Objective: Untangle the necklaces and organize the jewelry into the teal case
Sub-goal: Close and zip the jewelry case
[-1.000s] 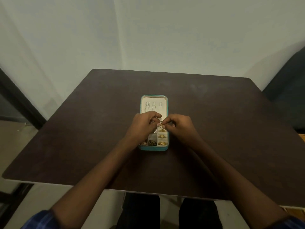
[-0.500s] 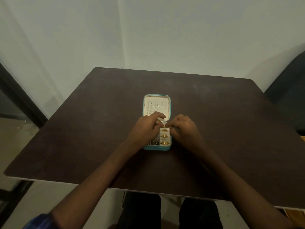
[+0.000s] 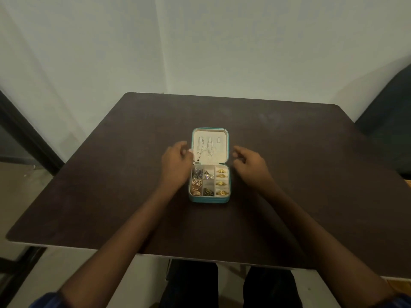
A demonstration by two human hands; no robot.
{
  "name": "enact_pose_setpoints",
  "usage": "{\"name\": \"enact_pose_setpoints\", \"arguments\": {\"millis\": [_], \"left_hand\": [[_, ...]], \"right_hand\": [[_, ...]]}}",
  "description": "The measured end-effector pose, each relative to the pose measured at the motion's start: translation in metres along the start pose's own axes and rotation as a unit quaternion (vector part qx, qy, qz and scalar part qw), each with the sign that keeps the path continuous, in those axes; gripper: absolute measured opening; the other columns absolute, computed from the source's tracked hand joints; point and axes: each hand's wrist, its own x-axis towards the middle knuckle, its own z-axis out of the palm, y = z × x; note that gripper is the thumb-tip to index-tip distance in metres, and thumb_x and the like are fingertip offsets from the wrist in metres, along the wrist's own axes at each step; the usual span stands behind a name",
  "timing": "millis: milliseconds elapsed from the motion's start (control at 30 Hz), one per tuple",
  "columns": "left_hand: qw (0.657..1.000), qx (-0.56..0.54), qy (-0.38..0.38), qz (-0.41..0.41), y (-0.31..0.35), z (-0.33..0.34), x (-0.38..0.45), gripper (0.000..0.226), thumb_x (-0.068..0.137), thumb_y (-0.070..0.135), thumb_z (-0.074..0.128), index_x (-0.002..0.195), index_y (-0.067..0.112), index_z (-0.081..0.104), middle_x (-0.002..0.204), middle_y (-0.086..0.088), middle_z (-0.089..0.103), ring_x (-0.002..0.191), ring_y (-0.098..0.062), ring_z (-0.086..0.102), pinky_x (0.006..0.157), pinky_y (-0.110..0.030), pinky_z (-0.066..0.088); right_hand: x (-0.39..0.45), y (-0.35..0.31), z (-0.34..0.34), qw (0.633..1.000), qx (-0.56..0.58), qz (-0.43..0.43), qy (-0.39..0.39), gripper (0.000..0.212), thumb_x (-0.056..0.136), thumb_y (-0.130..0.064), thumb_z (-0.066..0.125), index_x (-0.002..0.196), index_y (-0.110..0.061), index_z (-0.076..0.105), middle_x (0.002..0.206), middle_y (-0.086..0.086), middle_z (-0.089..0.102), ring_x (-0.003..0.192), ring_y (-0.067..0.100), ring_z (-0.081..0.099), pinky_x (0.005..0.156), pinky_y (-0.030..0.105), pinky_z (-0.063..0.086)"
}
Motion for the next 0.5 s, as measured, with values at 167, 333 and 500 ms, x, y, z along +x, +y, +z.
{"name": "enact_pose_setpoints", "arguments": {"millis": [167, 333, 500], "left_hand": [[0.989, -0.026, -0.11, -0.095, 0.0, -0.005, 0.009, 0.055, 0.099, 0.048, 0.029, 0.091, 0.008, 0.066, 0.087, -0.004, 0.066, 0.087, -0.023, 0.063, 0.074, -0.032, 0.047], [0.978, -0.094, -0.11, -0.151, 0.003, -0.006, 0.007, 0.07, 0.093, 0.063, 0.015, 0.082, 0.016, 0.065, 0.089, -0.009, 0.068, 0.082, -0.021, 0.062, 0.08, -0.036, 0.048], [0.953, -0.185, -0.14, -0.192, 0.01, -0.016, 0.003, 0.09, 0.088, 0.069, 0.002, 0.104, 0.009, 0.067, 0.089, -0.008, 0.07, 0.07, -0.017, 0.059, 0.064, -0.029, 0.042]], "right_hand": [[0.003, -0.013, 0.005, 0.984, 0.153, 0.051, -0.076, 0.038, 0.093, -0.006, 0.042, 0.129, -0.013, 0.054, 0.111, 0.004, 0.069, 0.091, 0.024, 0.068, 0.076, 0.045, 0.056], [0.0, -0.011, 0.005, 0.969, 0.234, 0.057, -0.062, 0.044, 0.09, 0.006, 0.038, 0.128, -0.007, 0.054, 0.114, 0.0, 0.067, 0.092, 0.025, 0.068, 0.066, 0.032, 0.057], [-0.004, 0.002, 0.003, 0.962, 0.264, 0.062, -0.043, 0.038, 0.092, 0.002, 0.041, 0.128, -0.003, 0.054, 0.122, 0.005, 0.064, 0.097, 0.022, 0.068, 0.084, 0.036, 0.056]]}}
